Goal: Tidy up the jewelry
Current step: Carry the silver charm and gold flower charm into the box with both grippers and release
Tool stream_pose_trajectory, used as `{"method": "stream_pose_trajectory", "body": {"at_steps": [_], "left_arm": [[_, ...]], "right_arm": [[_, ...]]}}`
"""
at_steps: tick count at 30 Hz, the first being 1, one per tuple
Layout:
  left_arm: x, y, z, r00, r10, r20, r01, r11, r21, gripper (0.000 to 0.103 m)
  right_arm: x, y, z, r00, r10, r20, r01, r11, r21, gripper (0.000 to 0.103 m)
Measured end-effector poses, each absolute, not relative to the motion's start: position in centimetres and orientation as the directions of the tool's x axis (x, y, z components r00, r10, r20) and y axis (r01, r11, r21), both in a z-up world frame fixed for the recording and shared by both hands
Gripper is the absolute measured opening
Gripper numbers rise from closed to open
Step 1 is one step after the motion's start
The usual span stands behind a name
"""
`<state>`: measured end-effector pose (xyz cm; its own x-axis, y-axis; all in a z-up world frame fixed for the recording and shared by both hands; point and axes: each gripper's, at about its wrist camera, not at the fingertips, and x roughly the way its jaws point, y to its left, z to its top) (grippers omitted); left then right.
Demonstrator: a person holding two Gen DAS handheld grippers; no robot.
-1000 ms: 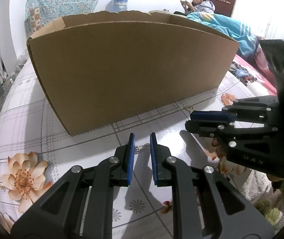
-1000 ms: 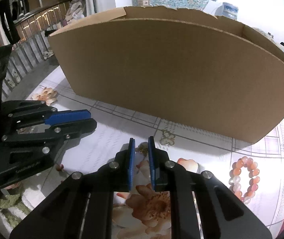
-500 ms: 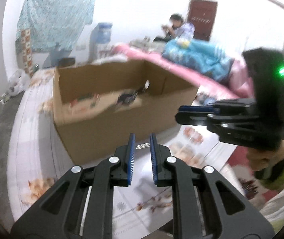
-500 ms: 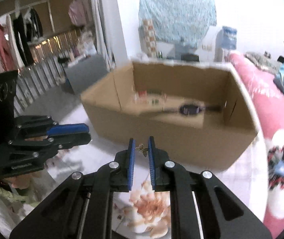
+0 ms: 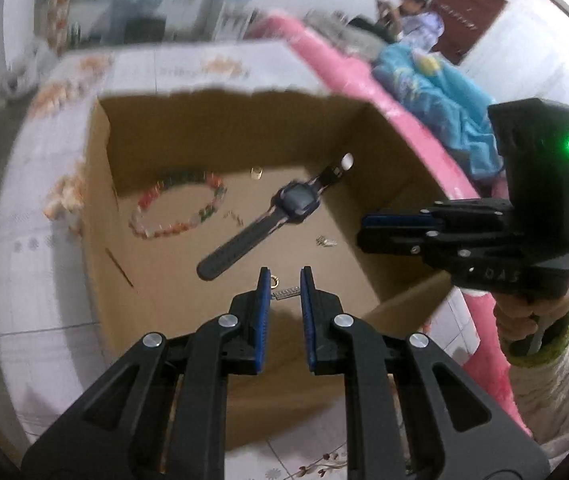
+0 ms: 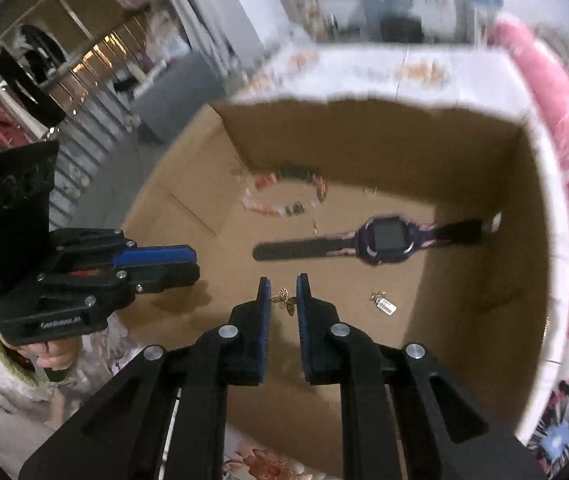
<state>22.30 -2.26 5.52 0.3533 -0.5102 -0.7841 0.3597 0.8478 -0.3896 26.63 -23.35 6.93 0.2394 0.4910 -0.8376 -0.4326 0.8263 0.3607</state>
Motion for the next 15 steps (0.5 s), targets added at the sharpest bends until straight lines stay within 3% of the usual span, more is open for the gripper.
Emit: {"method": "stream_pose_trajectory", "body": {"at_steps": [5,8,15], "left_arm": [[22.9,-3.6,5.0,0.37,-0.424,-0.827,0.375,0.882,-0.285,0.016],[23.2,-3.6,5.0,0.378,-0.408,-0.831,0.367,0.89,-0.27,0.029],[22.9,-3.8,6.0,0.422,-0.378,-0.824,0.375,0.9,-0.221,0.045]], "right_arm": [[27.7,-22.9,4.8,0.195,0.449,-0.872,-0.397,0.849,0.349,0.014],[27.9,-23.3,4.8,0.206,0.455,-0.867,-0.39,0.85,0.353,0.018],[27.8,-24.2,5.9,0.258,0.442,-0.859,-0.389,0.861,0.326,0.022]]}}
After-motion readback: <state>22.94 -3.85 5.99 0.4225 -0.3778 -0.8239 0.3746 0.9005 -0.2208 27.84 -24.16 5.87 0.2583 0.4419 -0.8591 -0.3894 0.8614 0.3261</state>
